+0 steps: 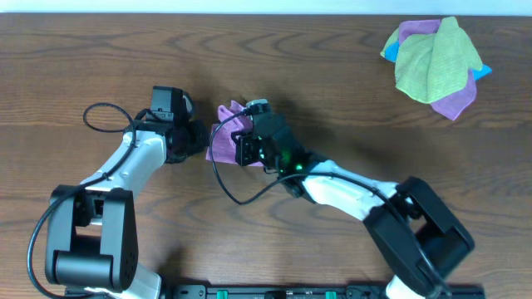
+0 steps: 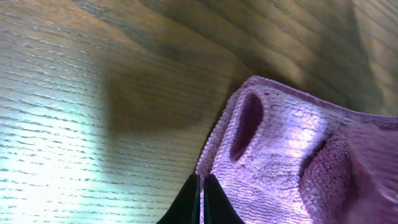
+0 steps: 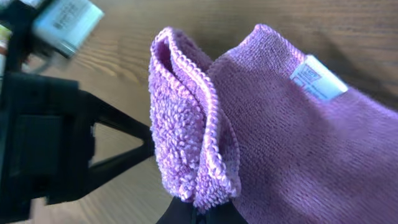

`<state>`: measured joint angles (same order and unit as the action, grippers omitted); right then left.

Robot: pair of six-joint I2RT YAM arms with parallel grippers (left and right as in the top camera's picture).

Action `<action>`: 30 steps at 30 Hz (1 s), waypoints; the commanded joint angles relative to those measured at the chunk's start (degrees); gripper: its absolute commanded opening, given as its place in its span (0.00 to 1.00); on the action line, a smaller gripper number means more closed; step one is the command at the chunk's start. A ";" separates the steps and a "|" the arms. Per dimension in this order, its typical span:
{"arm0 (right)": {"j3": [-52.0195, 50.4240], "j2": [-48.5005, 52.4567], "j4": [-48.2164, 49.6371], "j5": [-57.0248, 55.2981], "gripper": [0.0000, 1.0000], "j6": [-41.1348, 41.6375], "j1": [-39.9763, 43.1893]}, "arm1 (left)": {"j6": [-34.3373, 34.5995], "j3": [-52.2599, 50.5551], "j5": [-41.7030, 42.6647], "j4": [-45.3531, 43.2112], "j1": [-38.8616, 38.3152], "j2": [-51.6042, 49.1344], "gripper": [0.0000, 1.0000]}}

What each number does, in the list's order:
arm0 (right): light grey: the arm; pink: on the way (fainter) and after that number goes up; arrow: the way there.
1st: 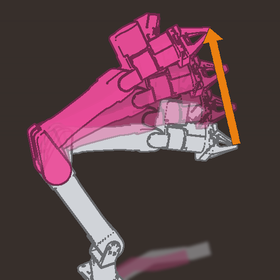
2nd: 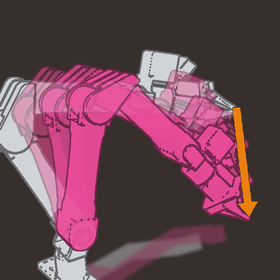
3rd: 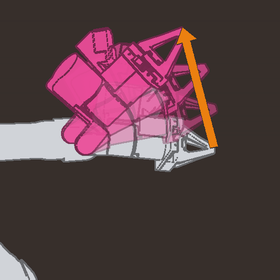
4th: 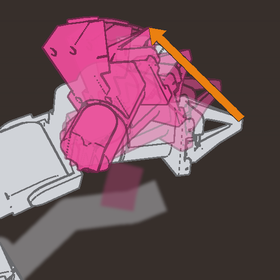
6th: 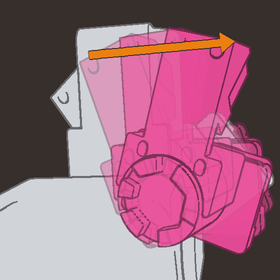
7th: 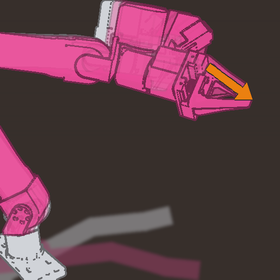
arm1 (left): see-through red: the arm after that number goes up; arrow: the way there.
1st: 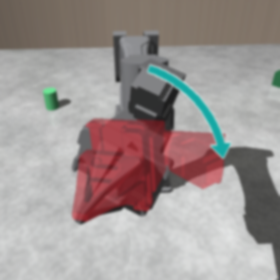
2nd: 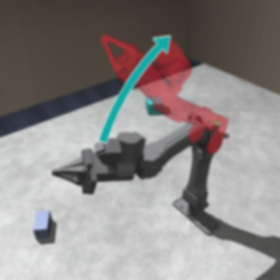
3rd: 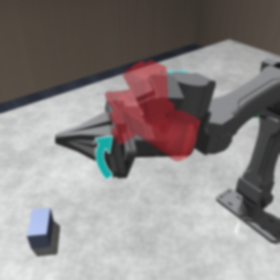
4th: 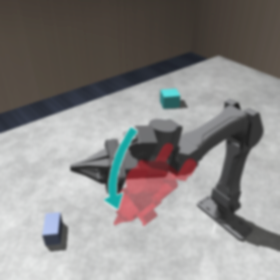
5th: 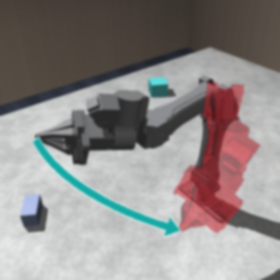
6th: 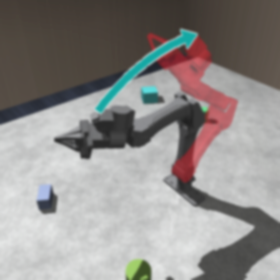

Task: Fold the cloth
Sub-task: 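Fold the strip's right end toward the left gripper with right gripper, then open the right gripper and retract the right arm to rest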

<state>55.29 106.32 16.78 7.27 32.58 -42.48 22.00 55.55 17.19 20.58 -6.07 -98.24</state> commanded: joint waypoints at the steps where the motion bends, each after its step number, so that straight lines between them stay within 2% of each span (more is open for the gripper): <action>1: 2.75 1.88 -1.16 0.33 0.04 -2.05 -1.53 | -1.66 0.59 -2.40 0.35 0.17 0.44 0.05; 4: 3.21 2.56 -1.42 0.50 0.21 -2.05 -2.19 | -1.92 0.59 -2.40 0.57 1.05 0.55 0.06; 11: 3.21 2.56 -1.46 5.51 0.45 -2.64 -3.50 | -2.34 0.59 -2.08 0.81 6.73 1.66 0.06; 17: 3.21 2.56 -1.44 7.61 0.50 -2.58 -4.46 | -3.34 0.59 0.61 0.87 10.51 2.80 0.06; 24: 3.21 2.56 -3.21 8.76 0.63 -2.43 -5.57 | -3.34 0.59 0.85 0.85 10.99 3.82 0.05; 30: 3.21 2.56 -4.94 7.54 0.66 -2.47 -5.99 | -3.32 0.61 0.85 0.83 10.99 5.42 0.06</action>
<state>57.49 108.38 12.16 15.25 30.52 -47.94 19.44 55.55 17.67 21.08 4.73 -94.67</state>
